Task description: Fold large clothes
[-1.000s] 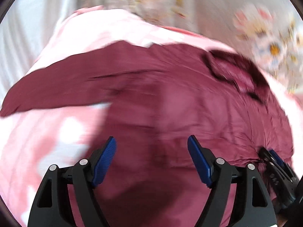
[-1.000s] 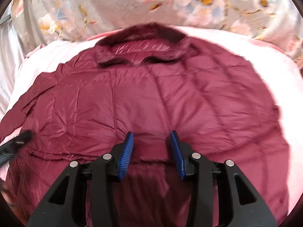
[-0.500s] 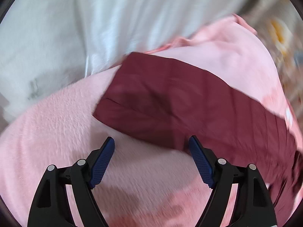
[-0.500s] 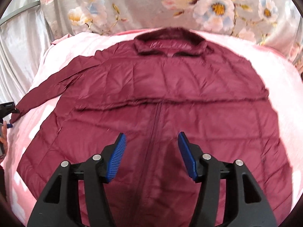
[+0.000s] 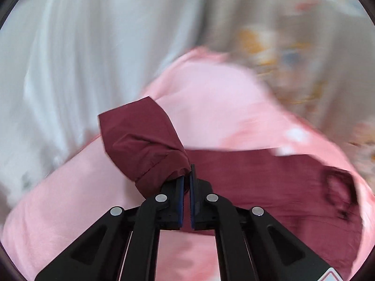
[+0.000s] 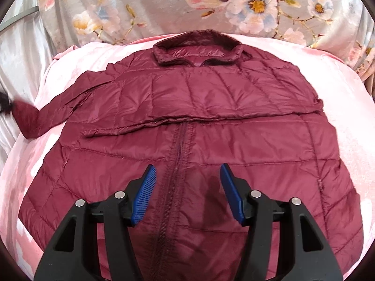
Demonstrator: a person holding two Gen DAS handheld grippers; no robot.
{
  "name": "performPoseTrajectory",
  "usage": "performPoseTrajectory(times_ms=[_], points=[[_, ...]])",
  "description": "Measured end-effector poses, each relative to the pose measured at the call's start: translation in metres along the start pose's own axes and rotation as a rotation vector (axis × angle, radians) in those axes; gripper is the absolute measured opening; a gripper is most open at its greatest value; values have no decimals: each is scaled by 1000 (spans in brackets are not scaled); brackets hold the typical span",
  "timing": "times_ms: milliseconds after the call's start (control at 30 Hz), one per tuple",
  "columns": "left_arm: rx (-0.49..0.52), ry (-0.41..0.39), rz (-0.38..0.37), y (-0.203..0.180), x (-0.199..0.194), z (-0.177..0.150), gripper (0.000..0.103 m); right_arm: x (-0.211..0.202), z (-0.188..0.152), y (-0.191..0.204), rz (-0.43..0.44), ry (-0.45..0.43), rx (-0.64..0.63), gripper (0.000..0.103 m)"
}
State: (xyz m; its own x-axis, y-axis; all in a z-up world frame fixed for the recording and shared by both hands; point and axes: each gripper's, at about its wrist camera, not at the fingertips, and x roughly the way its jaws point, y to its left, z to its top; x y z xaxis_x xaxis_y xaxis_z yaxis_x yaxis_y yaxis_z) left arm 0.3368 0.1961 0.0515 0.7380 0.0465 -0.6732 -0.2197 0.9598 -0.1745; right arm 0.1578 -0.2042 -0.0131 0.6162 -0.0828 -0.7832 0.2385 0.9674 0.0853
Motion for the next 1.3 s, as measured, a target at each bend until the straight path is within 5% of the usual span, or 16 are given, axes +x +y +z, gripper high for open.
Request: performPoseTrajectory(times_ms=[200,367,500,600,733,900,1067,1133,1200,1300], points=[[211,-50,-251,-145,-67,-18,1,-9,3,-29,-39,-23,42,56],[345,109,-410,-244,-75,-85,5,-17,3,-69,-85,-42,106,58],[412,286,-449,-275,-47,-155,40,-23,2,-104,-111,-46,162,59],[381,342,-452,-263,-35,-184,48,-26,5,-115,-108,-54,168,59],[262,312,-426,-214,-33,-180,57,-23,21,-110,-30,-68,159,63],[164,302,-269,-138,-14,-173,58,1,44,-90,59,-45,158,67],[115,340,-192,-97,9,-180,58,37,49,-78,137,50,205,67],[113,342,-189,-94,14,-184,58,49,48,-70,154,81,189,57],[126,334,-187,-95,13,-185,58,56,50,-62,144,99,152,22],[129,338,-193,-96,12,-184,58,38,63,-64,117,31,131,2]])
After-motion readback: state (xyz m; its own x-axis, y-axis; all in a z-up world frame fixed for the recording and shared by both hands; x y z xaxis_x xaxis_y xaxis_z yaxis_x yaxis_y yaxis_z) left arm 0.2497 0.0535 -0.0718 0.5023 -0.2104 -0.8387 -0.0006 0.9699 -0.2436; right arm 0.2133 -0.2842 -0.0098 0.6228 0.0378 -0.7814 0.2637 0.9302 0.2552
